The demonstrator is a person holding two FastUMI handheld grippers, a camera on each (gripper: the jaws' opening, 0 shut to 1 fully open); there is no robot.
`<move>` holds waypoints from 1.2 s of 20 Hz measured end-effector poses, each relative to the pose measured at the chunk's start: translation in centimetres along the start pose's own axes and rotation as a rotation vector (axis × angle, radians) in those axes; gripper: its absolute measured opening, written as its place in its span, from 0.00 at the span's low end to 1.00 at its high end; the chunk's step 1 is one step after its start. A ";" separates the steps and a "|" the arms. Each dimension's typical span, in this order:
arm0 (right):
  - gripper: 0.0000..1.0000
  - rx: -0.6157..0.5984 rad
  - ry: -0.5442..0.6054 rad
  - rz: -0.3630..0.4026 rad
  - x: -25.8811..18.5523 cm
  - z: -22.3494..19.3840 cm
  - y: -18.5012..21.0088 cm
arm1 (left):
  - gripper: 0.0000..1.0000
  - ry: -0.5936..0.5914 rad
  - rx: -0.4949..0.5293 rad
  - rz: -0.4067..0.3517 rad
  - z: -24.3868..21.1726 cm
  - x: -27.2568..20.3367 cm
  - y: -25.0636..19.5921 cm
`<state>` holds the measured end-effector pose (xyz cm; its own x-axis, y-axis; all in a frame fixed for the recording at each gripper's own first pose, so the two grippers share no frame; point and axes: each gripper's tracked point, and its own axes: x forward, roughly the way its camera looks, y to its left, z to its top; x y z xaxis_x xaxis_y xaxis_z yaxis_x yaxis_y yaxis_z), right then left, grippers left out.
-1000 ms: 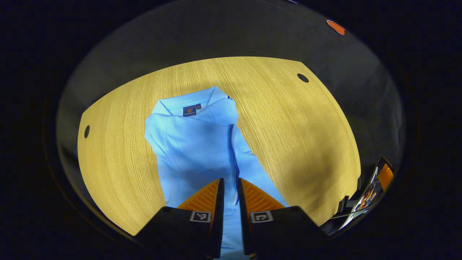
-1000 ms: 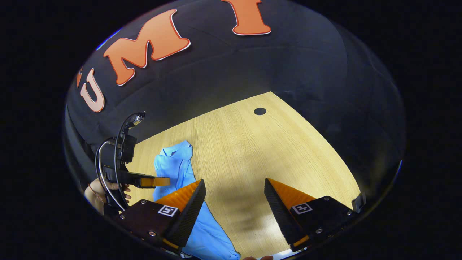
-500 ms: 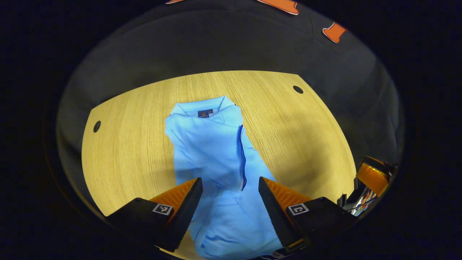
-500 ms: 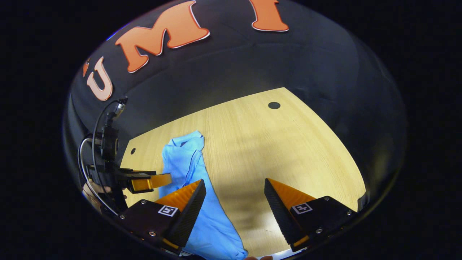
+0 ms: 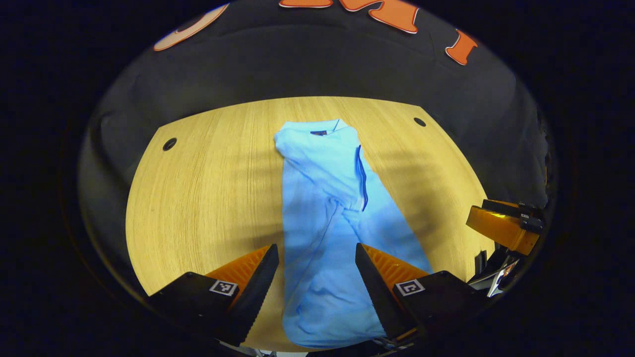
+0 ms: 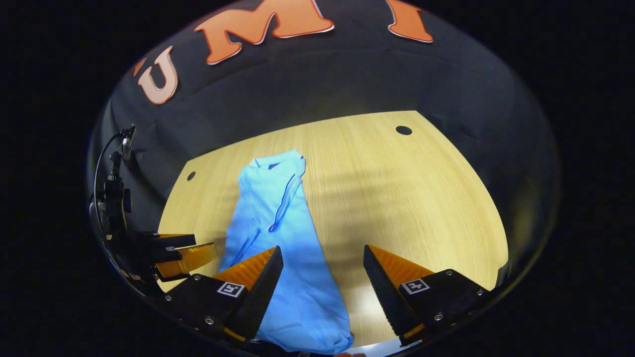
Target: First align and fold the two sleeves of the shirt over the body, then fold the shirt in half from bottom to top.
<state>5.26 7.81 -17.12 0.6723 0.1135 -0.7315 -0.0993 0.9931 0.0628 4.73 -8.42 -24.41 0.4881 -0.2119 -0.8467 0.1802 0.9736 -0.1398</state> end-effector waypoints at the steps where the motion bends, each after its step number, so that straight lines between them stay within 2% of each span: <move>1: 0.99 -0.013 0.016 -0.002 0.0 -0.8 0.3 | 1.00 0.006 -0.014 0.010 -1.2 -0.3 0.5; 9: 0.99 -0.063 0.185 -0.040 -0.8 -10.3 0.0 | 1.00 0.110 -0.124 0.024 -11.5 -1.9 2.8; 14: 0.99 -0.081 0.304 -0.073 -2.0 -16.6 -1.0 | 1.00 0.151 -0.121 0.052 -15.9 -3.5 3.4; 20: 0.99 -0.069 0.402 -0.110 -2.8 -21.6 -2.0 | 1.00 0.220 -0.163 0.051 -20.4 -3.8 2.5; 24: 0.99 -0.082 0.443 -0.128 -2.8 -23.5 -2.5 | 1.00 0.260 -0.166 0.064 -22.6 -3.5 2.4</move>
<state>-13.62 4.33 -31.21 0.3071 -0.0511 -0.9503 -0.1058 0.9905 -0.0875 -15.85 -3.47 -33.42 0.2552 -0.1419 -0.9564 0.0040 0.9893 -0.1457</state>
